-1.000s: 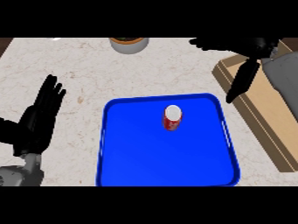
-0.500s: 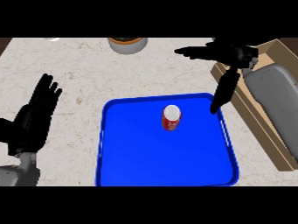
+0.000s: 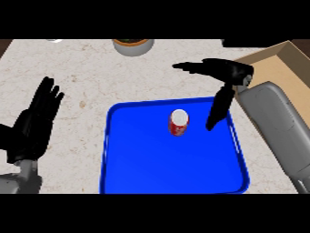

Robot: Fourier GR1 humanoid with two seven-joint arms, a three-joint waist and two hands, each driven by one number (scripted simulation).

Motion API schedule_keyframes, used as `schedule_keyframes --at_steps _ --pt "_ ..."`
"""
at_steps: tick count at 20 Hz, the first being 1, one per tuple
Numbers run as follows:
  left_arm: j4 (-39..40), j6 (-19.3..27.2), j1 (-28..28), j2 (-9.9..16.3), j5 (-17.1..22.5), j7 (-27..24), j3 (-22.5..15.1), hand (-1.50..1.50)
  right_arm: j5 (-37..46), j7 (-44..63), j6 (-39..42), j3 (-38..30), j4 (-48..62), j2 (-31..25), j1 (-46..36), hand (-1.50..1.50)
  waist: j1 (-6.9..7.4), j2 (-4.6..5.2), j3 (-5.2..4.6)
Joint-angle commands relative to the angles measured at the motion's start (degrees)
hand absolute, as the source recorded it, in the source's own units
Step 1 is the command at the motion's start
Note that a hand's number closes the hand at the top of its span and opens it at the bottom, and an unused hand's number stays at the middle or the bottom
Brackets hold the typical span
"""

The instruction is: Pick the can from the tray and place it in the cardboard box

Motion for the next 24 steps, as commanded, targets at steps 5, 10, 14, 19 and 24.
schedule_keyframes --at_steps 5,10,14,19,24 --pt "2.21 -1.2 -0.31 -3.65 -3.32 -2.24 -0.35 0.0 5.38 0.4 -1.86 -1.52 -1.75 3.48 2.89 -1.5 -0.03 0.05 0.0" --pt "-0.1 -4.51 -0.06 -1.58 -0.62 -0.33 4.24 0.0 5.57 0.38 0.74 -4.16 0.08 4.35 1.25 -1.5 0.21 0.06 0.0" --pt "0.33 -2.07 -2.87 -3.54 -3.05 2.76 3.09 0.0 11.21 -3.65 -1.93 -0.56 1.18 6.34 4.97 -1.5 0.18 0.12 0.01" --pt "-1.52 0.33 -0.4 -6.86 -7.31 2.34 0.14 0.0 14.9 -4.26 -3.53 -0.65 1.2 6.68 5.65 -1.5 0.17 0.1 0.02" --pt "-0.81 -1.43 -0.97 -6.21 -7.74 2.33 1.96 0.0 15.82 -0.74 -2.77 -0.41 -5.71 8.9 9.94 -1.5 -0.32 -0.06 0.0"
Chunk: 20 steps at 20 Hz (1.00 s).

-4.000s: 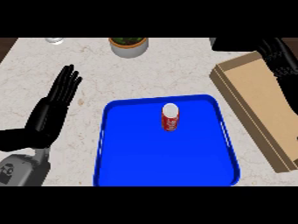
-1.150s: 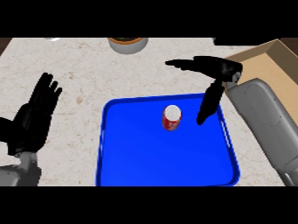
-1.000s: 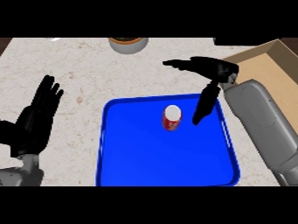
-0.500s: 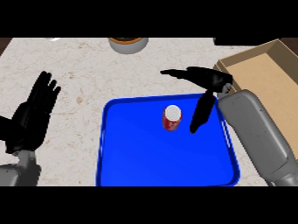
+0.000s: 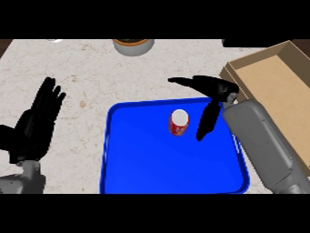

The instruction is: Pick the can from the tray and place it in the cardboard box

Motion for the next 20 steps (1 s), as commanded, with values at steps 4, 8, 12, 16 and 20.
schedule_keyframes --at_steps 4,8,12,16,20 --pt "4.25 -3.11 -3.12 0.26 0.27 -0.46 2.76 0.0 3.91 -2.46 -2.23 -0.94 4.96 3.9 -2.03 -1.5 0.06 0.07 0.0" --pt "0.09 -1.41 -1.91 -1.29 -1.29 2.61 1.54 0.0 5.53 -4.22 0.0 -0.49 4.52 3.17 -0.01 -1.5 0.05 0.0 0.01" --pt "2.86 -4.55 -0.37 -1.36 0.71 -1.55 3.78 0.0 8.61 -7.73 -3.07 -0.77 10.63 4.18 -2.39 -1.5 0.2 0.06 0.0" --pt "2.14 -2.24 -0.96 -3.34 -2.58 -0.59 2.03 0.0 8.69 -4.0 -1.11 -0.77 4.26 5.27 1.99 -1.5 -0.07 -0.01 0.0" --pt "1.98 -2.9 -3.06 -2.66 -2.55 2.15 2.61 0.0 10.19 -4.47 -1.81 -0.93 7.29 7.23 0.56 -1.5 0.0 0.02 0.0"
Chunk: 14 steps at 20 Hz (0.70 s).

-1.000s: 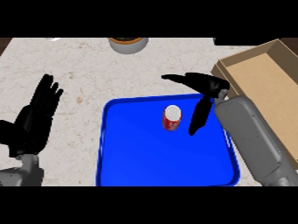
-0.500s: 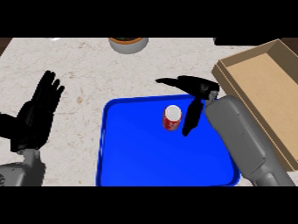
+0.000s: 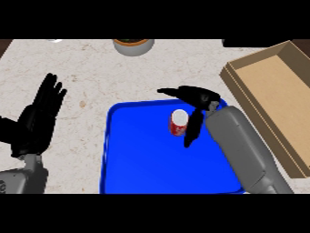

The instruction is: Pick the can from the tray and place it in the cardboard box

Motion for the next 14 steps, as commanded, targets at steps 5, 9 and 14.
schedule_keyframes --at_steps 5,9,14 --pt "-0.53 -0.91 1.52 -1.35 -1.1 -1.1 0.39 0.0 3.24 -1.11 -1.18 0.2 -1.46 1.88 2.4 -1.5 -0.04 -0.03 0.0" --pt "-1.18 -1.0 1.26 -2.05 -1.38 0.35 -0.3 0.0 5.08 -7.42 -2.41 -1.24 6.32 -0.03 -1.42 -1.5 0.19 0.06 0.01" --pt "-3.55 0.68 -0.17 -1.74 -1.61 4.41 0.49 0.0 7.97 -13.53 -3.65 2.88 -1.22 -2.83 4.33 1.5 -0.19 -0.09 0.02"
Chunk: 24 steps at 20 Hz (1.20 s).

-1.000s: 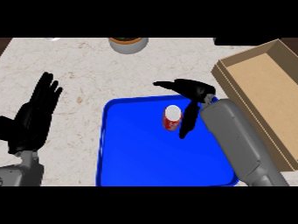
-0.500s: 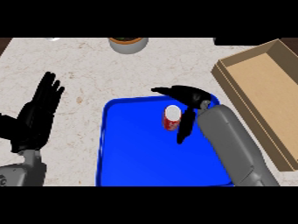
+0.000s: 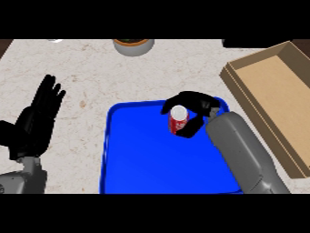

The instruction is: Pick the can from the tray and place it in the cardboard box

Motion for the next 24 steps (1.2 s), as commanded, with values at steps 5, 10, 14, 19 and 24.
schedule_keyframes --at_steps 5,10,14,19,24 --pt "1.16 -0.93 0.05 -1.34 -0.91 -1.78 -0.79 0.0 5.72 -7.2 -5.94 1.91 1.83 -0.56 -0.87 1.5 0.03 0.16 0.02" --pt "2.09 -1.05 1.1 -0.98 -0.33 -2.86 1.01 0.0 9.51 3.08 -10.34 5.91 -12.19 3.26 7.49 1.5 -1.08 -0.26 -0.01" --pt "0.2 0.65 2.22 -1.48 -1.67 -1.0 0.03 0.0 16.47 16.52 -22.1 17.55 -17.75 3.53 13.31 1.5 -1.61 -1.17 -0.05" --pt "-1.69 1.3 1.15 -1.6 -2.06 0.93 -0.53 0.0 22.28 26.81 -27.94 28.62 -31.21 3.57 19.96 1.5 -0.87 -0.39 0.02" --pt "-4.53 -0.5 0.86 1.16 0.04 3.85 1.73 0.0 27.11 32.59 -16.97 32.45 -48.33 2.4 21.25 1.5 -0.8 -0.39 0.01"
